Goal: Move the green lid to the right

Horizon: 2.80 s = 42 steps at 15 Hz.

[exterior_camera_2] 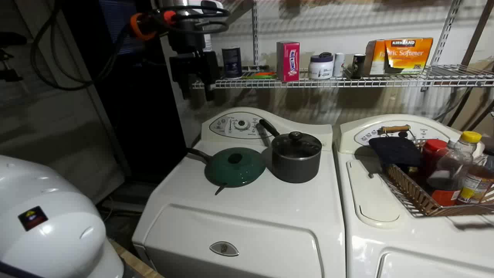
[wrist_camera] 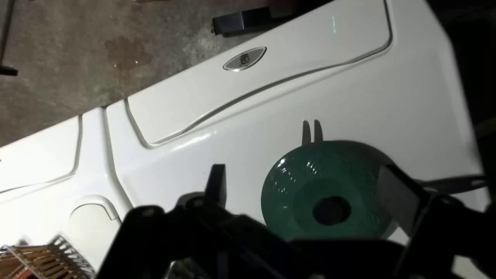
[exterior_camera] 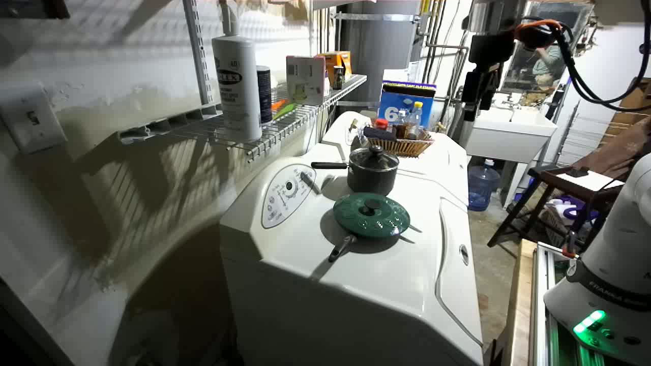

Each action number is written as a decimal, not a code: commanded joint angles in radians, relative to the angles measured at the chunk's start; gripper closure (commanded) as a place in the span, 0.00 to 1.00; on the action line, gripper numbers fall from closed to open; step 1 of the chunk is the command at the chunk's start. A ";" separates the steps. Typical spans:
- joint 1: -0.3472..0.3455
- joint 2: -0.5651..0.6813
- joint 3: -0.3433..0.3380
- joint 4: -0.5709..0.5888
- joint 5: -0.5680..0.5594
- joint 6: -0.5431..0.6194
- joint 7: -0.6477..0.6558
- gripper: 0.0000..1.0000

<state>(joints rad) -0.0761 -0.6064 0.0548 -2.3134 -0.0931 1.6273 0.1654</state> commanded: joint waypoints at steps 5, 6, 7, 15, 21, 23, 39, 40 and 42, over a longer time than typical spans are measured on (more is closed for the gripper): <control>0.011 0.001 -0.009 0.003 -0.004 -0.003 0.005 0.00; 0.011 0.001 -0.009 0.003 -0.004 -0.003 0.005 0.00; 0.011 0.001 -0.009 0.003 -0.004 -0.003 0.005 0.00; 0.031 0.118 -0.015 0.051 -0.016 0.099 -0.068 0.00; 0.056 0.328 -0.027 0.120 0.017 0.251 -0.135 0.00; 0.062 0.392 -0.031 0.141 0.013 0.294 -0.178 0.00; 0.085 0.585 -0.027 0.229 0.045 0.380 -0.269 0.00; 0.080 0.607 -0.033 0.238 0.055 0.383 -0.274 0.00; 0.078 0.632 -0.038 0.236 0.056 0.393 -0.290 0.00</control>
<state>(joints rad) 0.0039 -0.0268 0.0311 -2.0976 -0.0628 2.0107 -0.0781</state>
